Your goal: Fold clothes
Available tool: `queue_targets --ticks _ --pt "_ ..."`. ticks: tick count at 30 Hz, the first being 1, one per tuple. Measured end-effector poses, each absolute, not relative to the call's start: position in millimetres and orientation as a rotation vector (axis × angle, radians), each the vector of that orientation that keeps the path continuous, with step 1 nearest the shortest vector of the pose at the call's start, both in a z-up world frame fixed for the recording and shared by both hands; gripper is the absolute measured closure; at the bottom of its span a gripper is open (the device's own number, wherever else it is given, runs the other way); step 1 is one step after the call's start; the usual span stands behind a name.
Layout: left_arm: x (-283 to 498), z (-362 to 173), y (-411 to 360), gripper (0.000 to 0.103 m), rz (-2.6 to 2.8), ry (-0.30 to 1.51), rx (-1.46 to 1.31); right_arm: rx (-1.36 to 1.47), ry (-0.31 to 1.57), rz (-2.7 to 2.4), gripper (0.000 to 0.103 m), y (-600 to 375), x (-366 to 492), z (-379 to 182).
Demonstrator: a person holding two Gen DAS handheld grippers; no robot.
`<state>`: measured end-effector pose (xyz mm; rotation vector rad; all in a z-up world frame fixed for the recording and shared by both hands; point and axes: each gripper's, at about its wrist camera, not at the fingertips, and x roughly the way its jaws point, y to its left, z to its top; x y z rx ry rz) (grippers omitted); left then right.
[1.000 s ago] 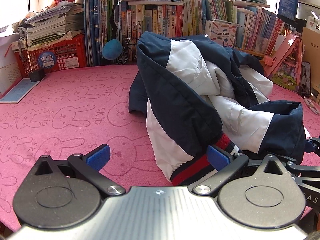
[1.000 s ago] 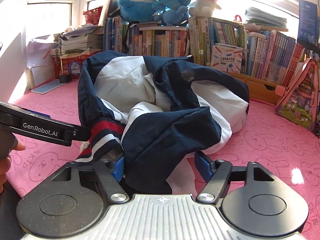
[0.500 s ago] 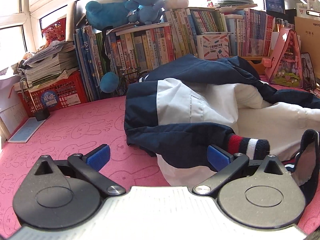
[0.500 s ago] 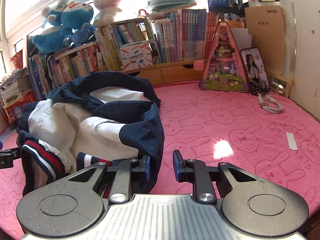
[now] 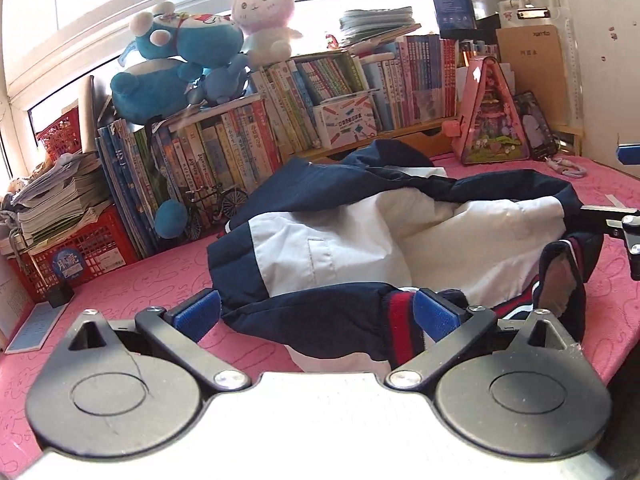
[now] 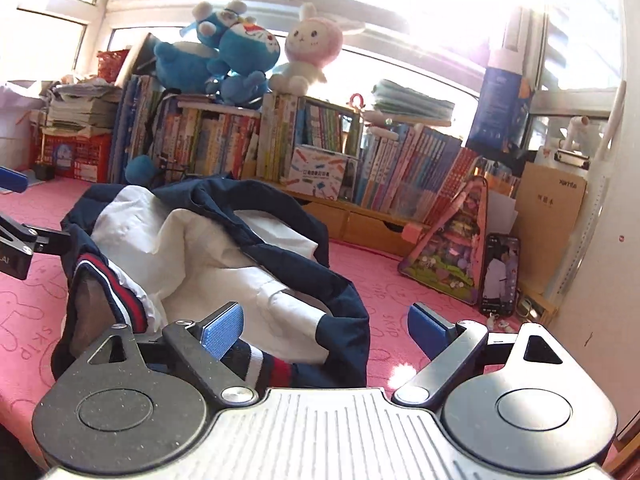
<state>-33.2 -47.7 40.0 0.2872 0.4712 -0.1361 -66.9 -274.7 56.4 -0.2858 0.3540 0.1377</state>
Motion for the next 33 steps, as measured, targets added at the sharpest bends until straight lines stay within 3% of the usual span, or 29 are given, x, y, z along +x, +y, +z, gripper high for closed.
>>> queue_targets --ticks 8,16,26,30,33 --pt "-7 -7 -80 0.000 -0.037 0.502 0.451 -0.424 0.543 0.194 0.005 -229 -42 4" --pt "10 -21 -27 0.000 0.199 0.547 0.485 -0.548 0.427 -0.107 0.006 -255 -48 -4" --pt "-19 -24 50 0.000 0.228 0.710 0.217 -0.166 0.463 -0.153 0.001 -340 -71 6" --pt "-29 -26 66 0.000 0.167 0.820 0.141 -0.036 0.610 -0.050 0.000 -362 -61 -8" --pt "-49 -19 51 0.000 0.116 0.802 0.252 -0.168 0.633 0.057 0.002 -342 -70 -3"
